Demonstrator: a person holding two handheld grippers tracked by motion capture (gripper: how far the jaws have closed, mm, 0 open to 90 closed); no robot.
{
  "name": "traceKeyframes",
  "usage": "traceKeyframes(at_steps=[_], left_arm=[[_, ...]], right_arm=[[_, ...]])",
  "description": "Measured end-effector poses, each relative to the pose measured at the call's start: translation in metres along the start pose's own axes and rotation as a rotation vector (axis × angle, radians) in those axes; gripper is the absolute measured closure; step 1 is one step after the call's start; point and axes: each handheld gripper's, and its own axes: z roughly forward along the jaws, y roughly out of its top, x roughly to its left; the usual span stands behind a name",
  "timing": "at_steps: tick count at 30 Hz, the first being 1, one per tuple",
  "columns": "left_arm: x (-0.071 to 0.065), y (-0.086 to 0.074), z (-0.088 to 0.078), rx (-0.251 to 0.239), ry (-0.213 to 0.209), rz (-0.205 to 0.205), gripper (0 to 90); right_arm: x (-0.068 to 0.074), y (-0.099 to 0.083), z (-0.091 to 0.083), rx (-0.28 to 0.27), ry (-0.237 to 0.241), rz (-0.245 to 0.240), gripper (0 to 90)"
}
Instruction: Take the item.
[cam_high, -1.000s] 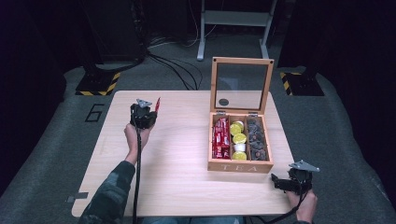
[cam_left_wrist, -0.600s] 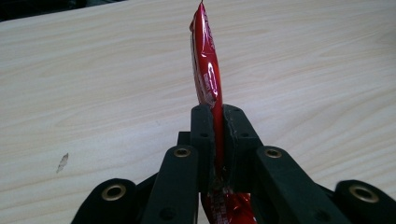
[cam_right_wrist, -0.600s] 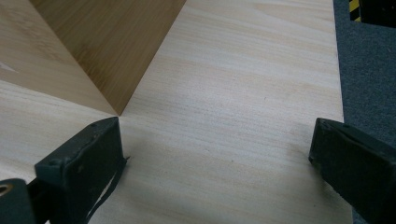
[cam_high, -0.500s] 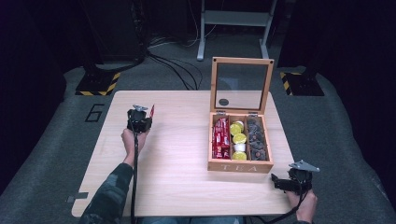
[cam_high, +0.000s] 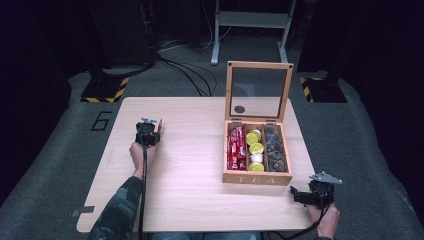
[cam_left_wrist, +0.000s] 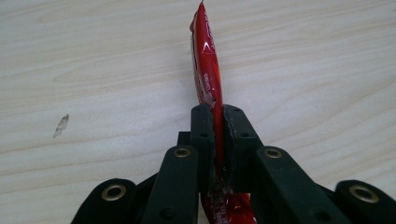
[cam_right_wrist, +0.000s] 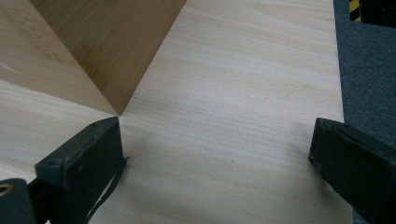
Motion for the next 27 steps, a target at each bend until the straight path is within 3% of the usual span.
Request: traceKeyframes(at_steps=[19,22,27], left_arm=[[0.003,-0.003,0.004,0.03,0.004,-0.018,79.9],[0.003,-0.002,0.001,0.028,-0.005,-0.024,73.4],[0.003,0.001,-0.009,0.017,-0.014,-0.032,55.1]], right_arm=[[0.0,0.0,0.0,0.001,0.0,0.004,2.6],[0.0,0.0,0.0,0.0,0.001,0.0,2.6],[0.0,0.0,0.0,0.002,0.001,0.004,2.7]])
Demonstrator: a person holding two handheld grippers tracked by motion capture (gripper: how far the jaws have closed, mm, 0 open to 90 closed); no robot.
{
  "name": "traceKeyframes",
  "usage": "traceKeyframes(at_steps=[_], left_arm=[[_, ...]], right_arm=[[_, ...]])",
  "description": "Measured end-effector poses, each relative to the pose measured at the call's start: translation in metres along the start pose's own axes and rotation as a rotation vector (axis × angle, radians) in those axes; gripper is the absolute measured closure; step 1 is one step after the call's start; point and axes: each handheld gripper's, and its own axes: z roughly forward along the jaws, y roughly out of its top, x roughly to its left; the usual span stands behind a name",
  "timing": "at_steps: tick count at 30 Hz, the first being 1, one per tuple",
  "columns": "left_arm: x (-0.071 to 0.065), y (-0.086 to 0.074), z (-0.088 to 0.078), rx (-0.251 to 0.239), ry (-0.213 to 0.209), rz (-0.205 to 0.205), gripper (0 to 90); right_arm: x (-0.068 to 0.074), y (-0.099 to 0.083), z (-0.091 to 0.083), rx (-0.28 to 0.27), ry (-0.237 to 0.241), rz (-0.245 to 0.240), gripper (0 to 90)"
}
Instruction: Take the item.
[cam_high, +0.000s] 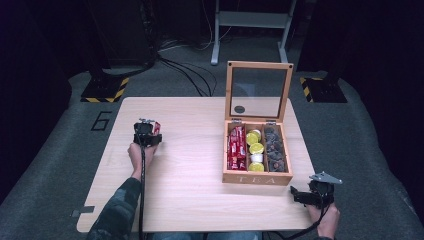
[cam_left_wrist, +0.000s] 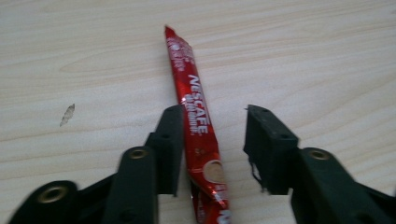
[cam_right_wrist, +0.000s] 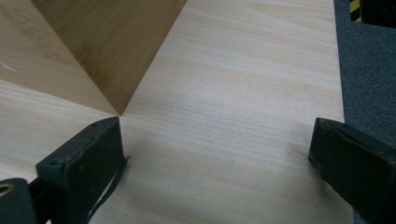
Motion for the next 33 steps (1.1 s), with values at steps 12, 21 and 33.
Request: traceKeyframes(at_steps=[12,21,33], left_arm=[[-0.004,-0.003,-0.025,-0.039,-0.039,0.079,20.3],[0.0,-0.012,-0.057,-0.11,-0.091,0.085,14.6],[0.009,-0.031,-0.096,-0.162,-0.106,0.124,13.1]], right_arm=[[0.0,0.0,0.0,-0.003,-0.001,0.008,2.8],[0.0,0.0,0.0,-0.003,-0.002,0.008,2.8],[0.001,0.0,0.0,-0.003,-0.005,0.009,2.9]])
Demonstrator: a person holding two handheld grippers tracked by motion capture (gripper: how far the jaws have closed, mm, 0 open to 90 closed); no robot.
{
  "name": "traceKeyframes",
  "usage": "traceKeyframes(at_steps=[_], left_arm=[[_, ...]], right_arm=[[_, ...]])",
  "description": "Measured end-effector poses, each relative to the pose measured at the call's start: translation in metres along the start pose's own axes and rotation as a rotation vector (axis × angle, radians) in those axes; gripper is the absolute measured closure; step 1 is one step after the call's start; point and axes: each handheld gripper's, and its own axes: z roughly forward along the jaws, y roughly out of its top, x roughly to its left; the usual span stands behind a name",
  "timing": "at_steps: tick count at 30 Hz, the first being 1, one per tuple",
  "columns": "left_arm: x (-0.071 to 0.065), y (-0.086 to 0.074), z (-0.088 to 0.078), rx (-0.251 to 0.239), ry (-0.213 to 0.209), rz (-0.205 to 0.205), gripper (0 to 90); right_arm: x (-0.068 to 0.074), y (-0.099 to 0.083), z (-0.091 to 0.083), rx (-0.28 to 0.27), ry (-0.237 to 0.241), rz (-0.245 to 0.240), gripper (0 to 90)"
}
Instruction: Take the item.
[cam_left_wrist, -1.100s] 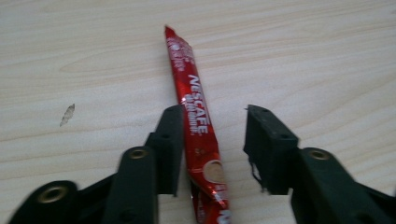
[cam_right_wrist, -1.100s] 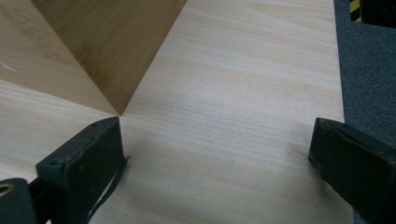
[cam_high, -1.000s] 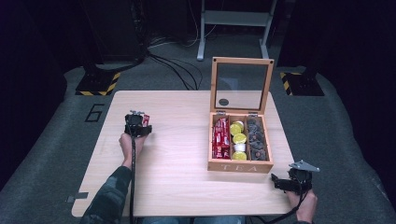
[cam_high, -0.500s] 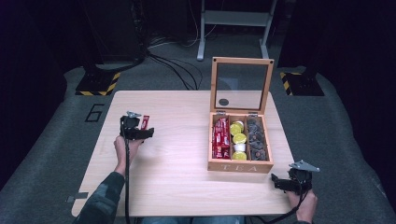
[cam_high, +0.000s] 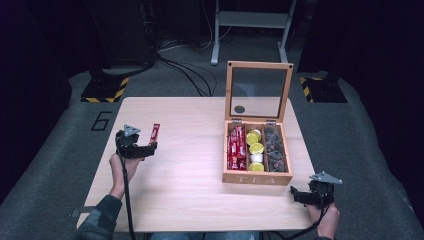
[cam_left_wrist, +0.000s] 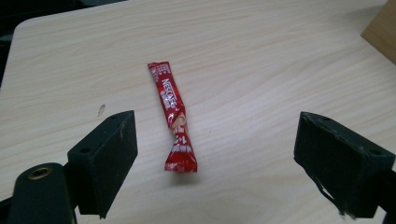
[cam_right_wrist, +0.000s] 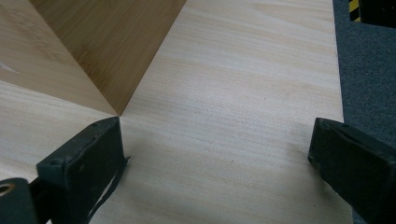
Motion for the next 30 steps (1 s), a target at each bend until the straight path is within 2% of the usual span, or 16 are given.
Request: traceKeyframes(at_steps=[1,4,7,17,26,30], left_arm=[[0.0,-0.004,-0.008,-0.005,0.003,0.015,13.1],[-0.001,-0.01,-0.014,-0.015,-0.003,0.013,13.0],[-0.001,-0.021,-0.027,-0.02,-0.003,0.027,12.7],[0.001,-0.05,-0.049,-0.021,0.01,0.042,12.6],[0.011,-0.084,-0.063,-0.023,0.03,0.011,12.6],[0.017,-0.099,-0.064,0.001,0.035,-0.007,12.2]], right_arm=[[0.0,0.0,0.0,0.0,0.0,-0.001,2.8],[0.0,0.0,0.0,0.0,0.0,-0.001,2.9],[0.0,0.0,0.0,0.0,0.0,-0.001,2.9],[0.0,0.0,0.0,0.001,0.0,-0.003,2.9],[0.0,0.0,0.0,0.0,-0.001,0.001,2.9],[0.0,0.0,0.0,0.0,-0.002,0.001,2.9]])
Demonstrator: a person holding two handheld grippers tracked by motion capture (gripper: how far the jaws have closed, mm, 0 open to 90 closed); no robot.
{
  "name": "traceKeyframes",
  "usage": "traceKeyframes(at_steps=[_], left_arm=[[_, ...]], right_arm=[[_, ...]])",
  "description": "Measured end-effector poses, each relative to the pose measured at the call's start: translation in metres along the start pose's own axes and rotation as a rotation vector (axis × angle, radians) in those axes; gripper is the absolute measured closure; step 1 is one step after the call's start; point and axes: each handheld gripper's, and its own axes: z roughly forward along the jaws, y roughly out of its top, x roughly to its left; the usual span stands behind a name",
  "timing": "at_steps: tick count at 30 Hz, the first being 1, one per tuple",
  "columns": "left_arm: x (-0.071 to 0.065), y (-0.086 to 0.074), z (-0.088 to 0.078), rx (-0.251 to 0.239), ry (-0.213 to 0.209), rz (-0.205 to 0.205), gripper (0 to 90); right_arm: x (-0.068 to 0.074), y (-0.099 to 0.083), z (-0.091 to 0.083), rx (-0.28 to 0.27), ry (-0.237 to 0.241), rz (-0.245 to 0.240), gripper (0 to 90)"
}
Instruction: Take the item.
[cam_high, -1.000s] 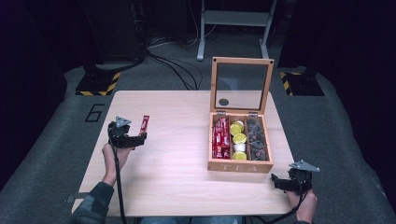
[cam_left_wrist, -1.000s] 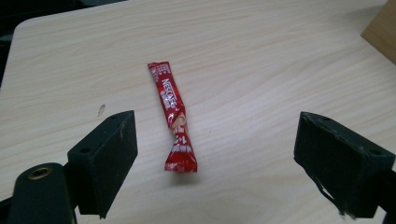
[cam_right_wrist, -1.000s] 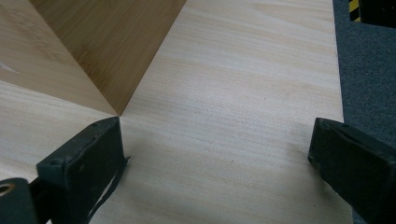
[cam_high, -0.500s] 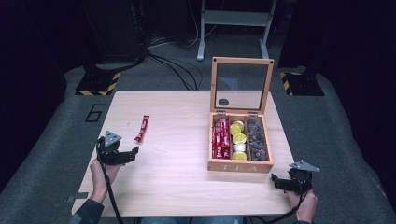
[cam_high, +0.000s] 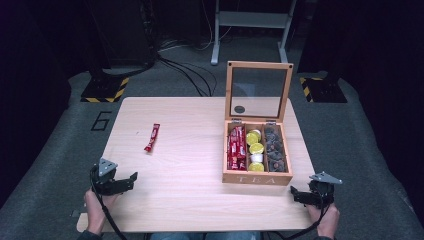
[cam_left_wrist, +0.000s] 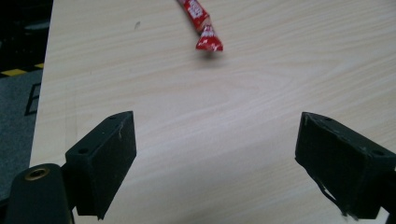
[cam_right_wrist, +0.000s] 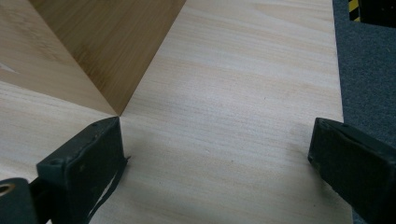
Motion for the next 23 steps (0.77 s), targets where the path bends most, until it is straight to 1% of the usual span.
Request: traceKeyframes(at_steps=[1,2,3,4,5,6,7,8,10,11,12,13,14,15,16,17,20,21,23], left_arm=[[0.001,-0.004,0.001,-0.002,0.009,-0.006,12.0],[0.002,-0.006,0.001,0.004,0.014,-0.01,11.8],[0.005,-0.013,0.001,0.017,0.02,-0.016,11.0],[0.005,-0.013,0.001,0.017,0.02,-0.016,10.6],[0.008,-0.021,0.003,0.029,0.034,-0.023,10.4],[0.009,-0.023,0.003,0.035,0.041,-0.023,10.1],[0.011,-0.026,0.003,0.045,0.047,-0.02,9.9],[0.011,-0.026,0.003,0.045,0.047,-0.02,9.8],[0.015,-0.034,0.005,0.051,0.068,-0.031,9.9],[0.017,-0.036,0.005,0.044,0.075,-0.035,9.9],[0.018,-0.039,0.005,0.056,0.074,-0.037,10.0],[0.019,-0.041,0.006,0.055,0.073,-0.048,10.1],[0.019,-0.041,0.006,0.055,0.073,-0.048,10.1],[0.021,-0.045,0.008,0.069,0.071,-0.053,10.0],[0.021,-0.045,0.008,0.069,0.071,-0.053,10.0],[0.022,-0.047,0.009,0.08,0.068,-0.045,9.8],[0.022,-0.047,0.009,0.075,0.073,-0.042,9.8],[0.022,-0.046,0.009,0.086,0.063,-0.043,9.8],[0.023,-0.046,0.01,0.087,0.062,-0.046,9.8]], right_arm=[[0.0,0.0,0.0,-0.001,0.002,0.001,2.9],[0.0,0.0,0.0,0.001,0.001,-0.002,2.9],[0.0,0.0,0.0,0.0,0.0,0.0,2.8],[0.0,0.0,0.0,0.0,0.0,0.0,2.8],[0.0,0.0,0.0,0.0,0.0,0.001,2.9],[0.0,0.0,0.0,0.002,0.003,-0.005,2.9],[0.0,0.0,0.0,0.0,0.0,0.0,2.9],[-0.001,0.0,0.0,0.0,0.002,-0.007,2.9],[0.0,0.0,0.0,0.001,0.001,-0.001,2.9],[0.0,0.0,0.0,0.0,0.0,0.0,2.9],[0.0,0.0,0.0,0.0,0.001,-0.001,2.9],[0.0,0.0,0.0,0.0,0.001,-0.002,2.9],[0.0,0.0,0.0,0.0,0.001,-0.002,2.9],[0.0,0.0,0.0,-0.001,0.001,-0.004,2.9],[0.0,0.0,0.0,-0.001,0.001,-0.004,2.9],[0.0,0.0,0.0,0.0,0.0,0.0,2.9],[0.0,0.0,0.0,-0.002,0.001,-0.004,2.9],[-0.001,0.0,0.0,0.0,0.003,-0.008,2.8],[-0.001,0.0,0.0,0.001,0.004,-0.012,2.8]])
